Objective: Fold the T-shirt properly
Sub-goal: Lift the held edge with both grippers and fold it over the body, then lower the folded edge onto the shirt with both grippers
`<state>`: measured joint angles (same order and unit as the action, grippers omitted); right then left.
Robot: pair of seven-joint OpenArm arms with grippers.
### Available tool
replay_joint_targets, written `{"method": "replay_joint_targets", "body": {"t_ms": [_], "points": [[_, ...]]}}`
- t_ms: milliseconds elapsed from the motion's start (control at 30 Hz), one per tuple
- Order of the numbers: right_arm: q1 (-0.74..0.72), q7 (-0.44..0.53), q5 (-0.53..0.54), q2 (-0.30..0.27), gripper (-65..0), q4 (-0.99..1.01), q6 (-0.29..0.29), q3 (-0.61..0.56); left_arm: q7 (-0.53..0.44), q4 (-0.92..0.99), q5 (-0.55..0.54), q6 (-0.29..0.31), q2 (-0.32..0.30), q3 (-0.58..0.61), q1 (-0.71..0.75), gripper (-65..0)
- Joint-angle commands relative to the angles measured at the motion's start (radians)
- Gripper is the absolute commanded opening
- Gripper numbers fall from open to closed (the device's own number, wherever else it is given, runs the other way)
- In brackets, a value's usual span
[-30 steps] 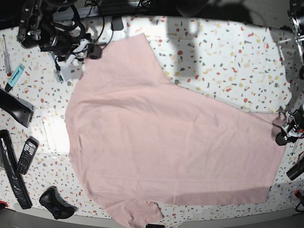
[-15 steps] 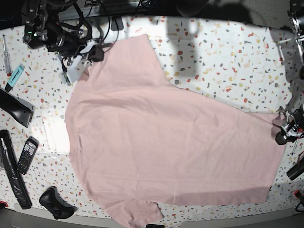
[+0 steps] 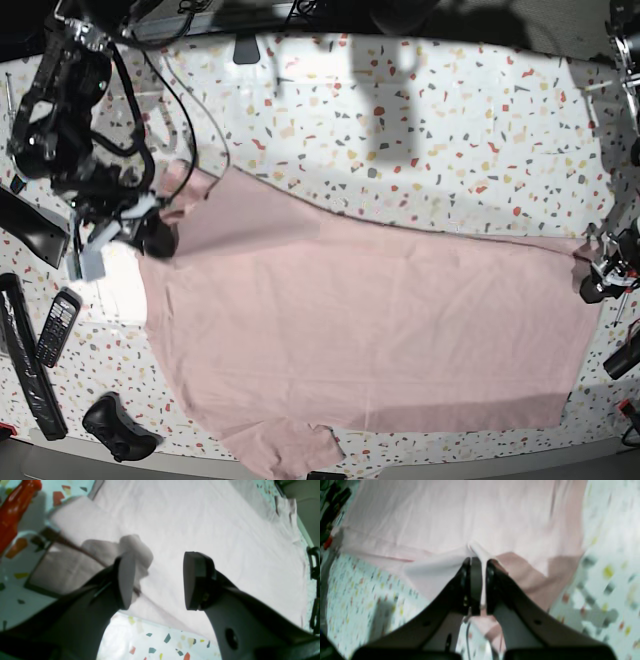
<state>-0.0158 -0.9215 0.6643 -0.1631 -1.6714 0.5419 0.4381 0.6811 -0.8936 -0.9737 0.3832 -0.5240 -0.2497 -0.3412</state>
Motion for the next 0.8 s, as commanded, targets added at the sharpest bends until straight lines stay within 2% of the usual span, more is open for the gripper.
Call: {"method": "replay_joint_targets", "body": {"t_ms": [0, 100, 367, 500, 767], "points": [[-0.03, 0.041, 0.001, -0.011, -65.0, 0.005, -0.005, -0.002, -0.023, -0.016, -0.018, 0.01, -0.025, -0.005, -0.024, -36.0], [-0.103, 0.094, -0.03, -0.011, -65.0, 0.075, -0.008, -0.014, -0.026, -0.016, 0.006, 0.01, -0.025, -0.005, -0.024, -36.0], [-0.376, 0.147, -0.095, -0.015, -65.0, 0.379, -0.007, -0.064, -0.038, -0.016, 0.027, 0.01, -0.025, -0.005, -0.024, -36.0], [-0.5, 0.177, -0.191, -0.014, -65.0, 0.518, -0.007, -0.129, -0.042, -0.016, 0.028, 0.01, -0.025, -0.005, -0.024, -36.0], [-0.62, 0.3, -0.32, -0.014, -65.0, 0.695, -0.008, -0.218, -0.042, -0.016, 0.031, 0.01, -0.025, -0.005, -0.024, -36.0]]}}
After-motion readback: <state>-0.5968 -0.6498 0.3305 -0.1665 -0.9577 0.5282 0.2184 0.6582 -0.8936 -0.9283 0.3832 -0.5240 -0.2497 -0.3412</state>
